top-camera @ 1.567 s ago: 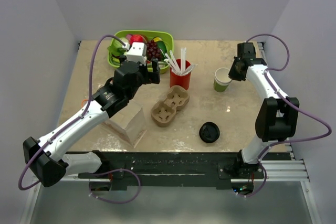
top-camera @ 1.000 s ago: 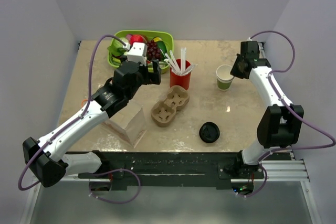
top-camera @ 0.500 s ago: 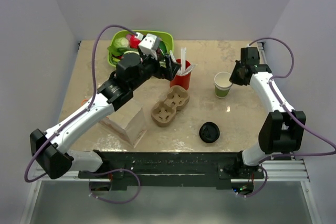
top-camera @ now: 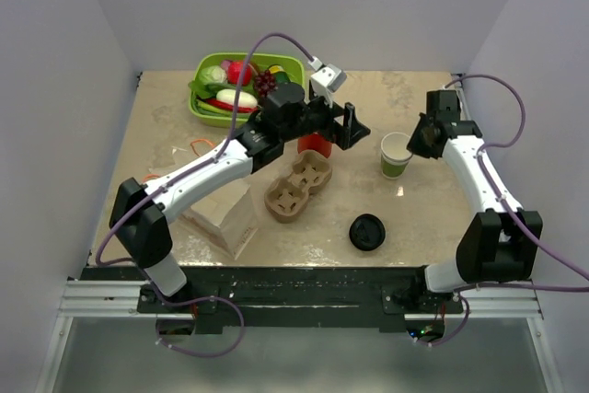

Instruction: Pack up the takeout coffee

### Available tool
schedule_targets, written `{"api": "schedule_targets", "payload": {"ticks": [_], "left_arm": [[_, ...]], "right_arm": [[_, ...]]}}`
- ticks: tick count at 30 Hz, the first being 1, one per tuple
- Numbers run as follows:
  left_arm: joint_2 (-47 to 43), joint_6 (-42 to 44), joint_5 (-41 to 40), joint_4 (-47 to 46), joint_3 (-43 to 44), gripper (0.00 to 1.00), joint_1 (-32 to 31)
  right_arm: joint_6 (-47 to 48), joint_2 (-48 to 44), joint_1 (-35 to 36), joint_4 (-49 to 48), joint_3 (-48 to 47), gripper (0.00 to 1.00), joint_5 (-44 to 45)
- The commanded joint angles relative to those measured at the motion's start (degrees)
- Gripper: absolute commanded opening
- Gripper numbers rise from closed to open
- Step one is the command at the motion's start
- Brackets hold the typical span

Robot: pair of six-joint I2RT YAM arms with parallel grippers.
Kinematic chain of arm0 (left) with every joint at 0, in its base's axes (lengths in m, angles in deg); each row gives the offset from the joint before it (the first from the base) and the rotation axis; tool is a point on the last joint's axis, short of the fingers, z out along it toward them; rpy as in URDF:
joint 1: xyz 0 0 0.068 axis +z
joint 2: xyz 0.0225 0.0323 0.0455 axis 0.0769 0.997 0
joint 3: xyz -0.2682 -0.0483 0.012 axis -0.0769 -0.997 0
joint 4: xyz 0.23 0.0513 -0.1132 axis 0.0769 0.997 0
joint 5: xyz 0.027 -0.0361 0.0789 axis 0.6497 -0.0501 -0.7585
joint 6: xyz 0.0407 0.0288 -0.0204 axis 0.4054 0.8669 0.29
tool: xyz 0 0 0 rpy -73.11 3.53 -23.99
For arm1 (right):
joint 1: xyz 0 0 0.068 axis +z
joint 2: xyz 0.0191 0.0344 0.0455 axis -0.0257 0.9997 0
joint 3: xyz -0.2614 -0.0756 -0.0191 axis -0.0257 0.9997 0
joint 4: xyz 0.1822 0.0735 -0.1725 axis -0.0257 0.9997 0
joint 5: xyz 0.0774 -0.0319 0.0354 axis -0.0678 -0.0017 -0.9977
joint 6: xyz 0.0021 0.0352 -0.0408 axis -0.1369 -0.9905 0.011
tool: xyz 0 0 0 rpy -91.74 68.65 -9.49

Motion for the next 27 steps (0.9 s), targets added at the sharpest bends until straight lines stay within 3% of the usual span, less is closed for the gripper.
{"api": "schedule_targets", "payload": {"ticks": [1,13,19,22,27], "left_arm": [[1.59,-1.17,6.78,-6.74,1.86,1.0,-2.64],[12.31,-4.67,3.28,-3.95,10.3,1.0,-5.29],[16.09,-12.14,7.2,-6.73,7.25,0.99,-4.15],[16.79,-15.92,9.77,-9.99,5.22,0.98,-3.35],[18.02,-16.8,6.97,-9.74,4.86,0.96,-3.35]], "right_arm": [[-2.52,-3.04,-2.82,-1.97,2.09,0.0,-0.31],[-2.78,-8.4,-6.88,-5.41,4.38,0.0,-5.42],[-2.87,-9.81,-8.02,-4.7,5.61,0.0,-4.54],[-2.7,-9.81,-9.08,-5.4,6.75,0.0,-8.21],[-2.7,-10.34,-9.96,-5.41,7.63,0.0,-12.35]]}}
